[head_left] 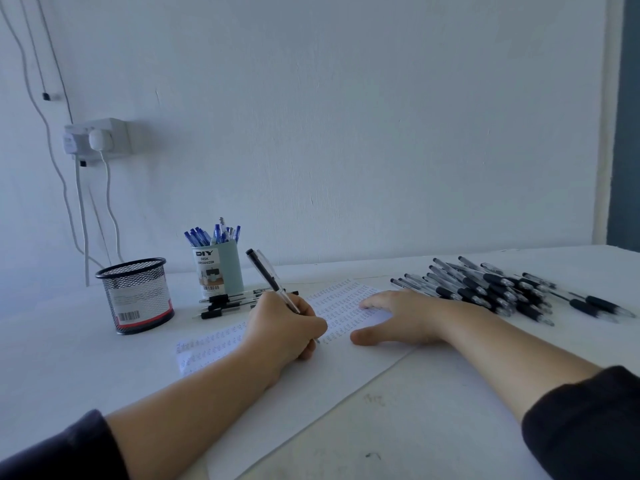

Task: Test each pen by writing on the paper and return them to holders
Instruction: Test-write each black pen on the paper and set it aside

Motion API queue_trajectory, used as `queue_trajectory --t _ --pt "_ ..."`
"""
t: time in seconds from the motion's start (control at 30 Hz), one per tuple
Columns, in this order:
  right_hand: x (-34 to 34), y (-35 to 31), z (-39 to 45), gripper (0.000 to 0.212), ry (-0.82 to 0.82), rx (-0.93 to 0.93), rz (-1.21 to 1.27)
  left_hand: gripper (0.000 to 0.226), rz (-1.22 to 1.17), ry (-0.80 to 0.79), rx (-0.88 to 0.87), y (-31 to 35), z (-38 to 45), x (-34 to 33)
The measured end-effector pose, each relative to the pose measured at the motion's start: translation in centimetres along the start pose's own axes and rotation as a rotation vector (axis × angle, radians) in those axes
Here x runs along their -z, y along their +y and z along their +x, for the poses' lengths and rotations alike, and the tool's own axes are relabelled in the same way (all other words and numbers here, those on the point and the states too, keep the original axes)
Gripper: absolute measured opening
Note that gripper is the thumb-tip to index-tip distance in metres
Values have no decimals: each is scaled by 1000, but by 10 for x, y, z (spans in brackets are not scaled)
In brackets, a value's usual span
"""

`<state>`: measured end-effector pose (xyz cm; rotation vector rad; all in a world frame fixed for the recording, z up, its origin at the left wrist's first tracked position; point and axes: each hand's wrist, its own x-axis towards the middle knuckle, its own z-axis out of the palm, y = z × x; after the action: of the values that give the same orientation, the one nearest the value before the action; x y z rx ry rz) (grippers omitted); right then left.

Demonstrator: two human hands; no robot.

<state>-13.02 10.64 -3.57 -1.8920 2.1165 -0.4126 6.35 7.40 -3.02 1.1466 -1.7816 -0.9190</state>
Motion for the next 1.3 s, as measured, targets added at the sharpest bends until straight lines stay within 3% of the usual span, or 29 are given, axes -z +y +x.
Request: queue_trajectory --t 1.3 --pt "0 -1 0 91 -5 -5 -7 14 7 -34 -30 2 -3 -1"
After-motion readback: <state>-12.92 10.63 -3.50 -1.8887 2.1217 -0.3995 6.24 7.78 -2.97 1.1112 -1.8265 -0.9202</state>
